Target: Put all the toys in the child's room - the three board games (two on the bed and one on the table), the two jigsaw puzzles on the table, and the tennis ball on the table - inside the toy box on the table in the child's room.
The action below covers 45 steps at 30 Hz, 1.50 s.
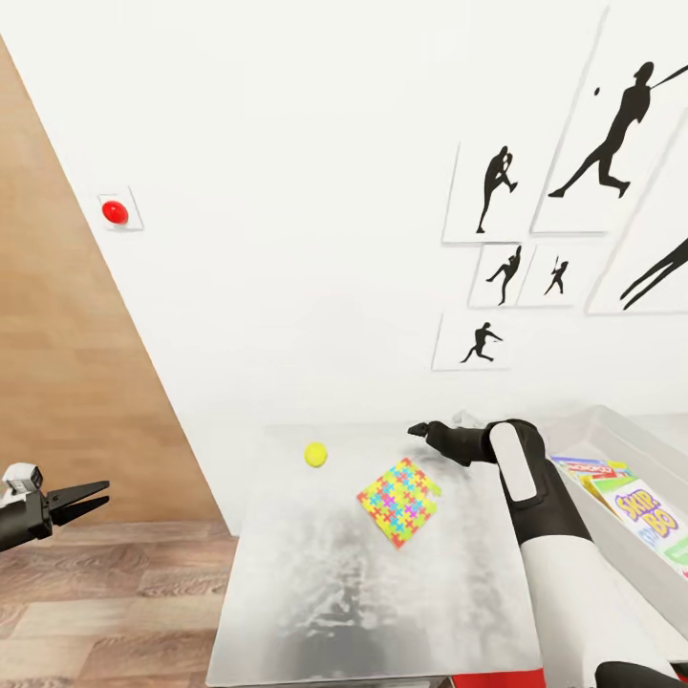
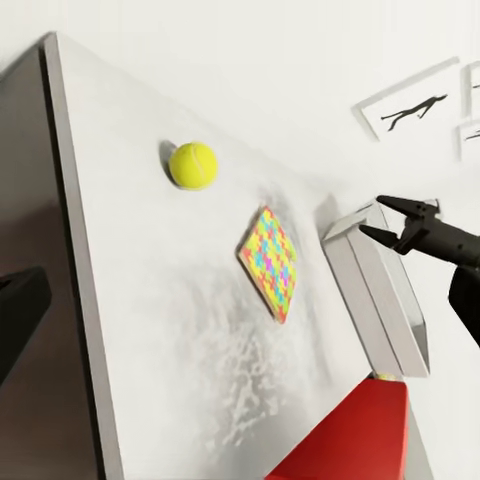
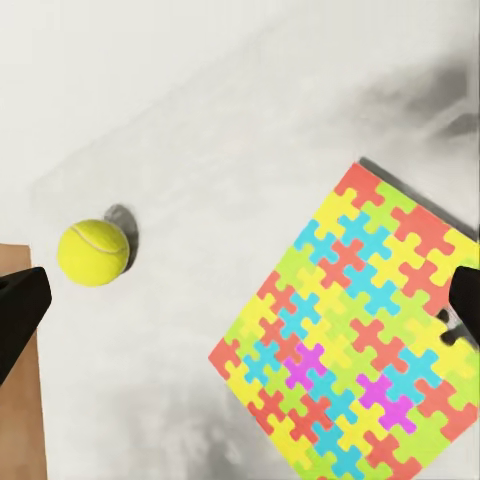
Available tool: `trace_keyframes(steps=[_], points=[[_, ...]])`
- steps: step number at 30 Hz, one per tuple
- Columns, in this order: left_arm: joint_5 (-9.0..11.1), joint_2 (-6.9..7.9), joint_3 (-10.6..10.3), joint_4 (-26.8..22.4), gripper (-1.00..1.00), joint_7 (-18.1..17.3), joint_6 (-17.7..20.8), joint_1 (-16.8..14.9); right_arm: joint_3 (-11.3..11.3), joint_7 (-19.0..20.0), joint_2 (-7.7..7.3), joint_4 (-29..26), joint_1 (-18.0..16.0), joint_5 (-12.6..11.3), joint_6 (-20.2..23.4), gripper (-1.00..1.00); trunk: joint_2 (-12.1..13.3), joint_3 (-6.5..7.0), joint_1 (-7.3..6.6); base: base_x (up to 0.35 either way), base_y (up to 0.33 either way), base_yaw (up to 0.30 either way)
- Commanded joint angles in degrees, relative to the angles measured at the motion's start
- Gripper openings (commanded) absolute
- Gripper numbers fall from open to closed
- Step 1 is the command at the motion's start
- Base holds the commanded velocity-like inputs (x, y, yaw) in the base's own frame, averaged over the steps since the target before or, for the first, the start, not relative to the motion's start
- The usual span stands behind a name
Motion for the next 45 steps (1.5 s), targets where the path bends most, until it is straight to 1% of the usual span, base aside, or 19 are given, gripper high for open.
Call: trace_keyframes(steps=[1,7,16,27,33,37,39,41,45], points=[[0.2,0.02,0.0,0.0,1.0,-0.1,0.5,0.0,-0.1,-0.6,0.04,0.0,-0.1,-0.6,0.2,1.0,-0.1,-0.21,0.05,0.086,-0.01,0.0],[0.2,0.01,-0.1,0.0,1.0,-0.1,0.4,0.0,-0.2,-0.8,0.03,-0.1,-0.3,-0.6,0.2,1.0,-0.1,-0.64,0.05,0.045,-0.004,0.0],[0.2,-0.01,-0.1,0.0,1.0,-0.1,0.4,0.0,-0.2,-0.9,0.02,-0.1,-0.4,-0.6,0.3,1.0,-0.1,-0.72,0.05,0.058,-0.042,0.0],[0.2,-0.07,-0.1,0.0,1.0,-0.1,0.4,0.0,-0.2,-2.2,0.03,0.0,-0.4,-0.5,0.3,1.0,-0.1,-0.74,0.05,0.001,-0.002,0.0],[0.2,-0.07,-0.1,0.0,1.0,-0.1,0.4,0.0,-0.1,-3.2,0.03,0.4,-1.4,-0.6,0.3,1.0,-0.1,-1.18,0.05,0.0,0.0,0.0],[0.2,-0.07,-0.1,0.0,1.0,-0.1,0.4,0.0,-0.1,-4.6,0.02,0.8,-2.0,-0.6,0.3,1.0,-0.1,-1.54,0.05,0.0,0.0,0.0],[0.2,-0.07,-0.1,0.0,1.0,-0.1,0.4,0.0,-0.1,-5.7,0.02,1.6,-2.8,-0.6,0.3,1.0,-0.1,-1.72,0.05,0.0,0.0,0.0],[0.2,-0.07,-0.2,0.0,1.0,-0.1,0.4,0.0,-0.2,-7.3,0.02,4.0,-4.2,-0.7,0.3,1.0,-0.1,-1.91,0.05,0.0,0.0,0.0],[0.2,-0.07,-0.2,0.0,1.0,-0.1,0.4,0.0,-0.2,-8.9,0.13,8.4,-6.3,-0.7,0.3,1.0,-0.1,-2.28,0.05,0.0,0.0,0.0]])
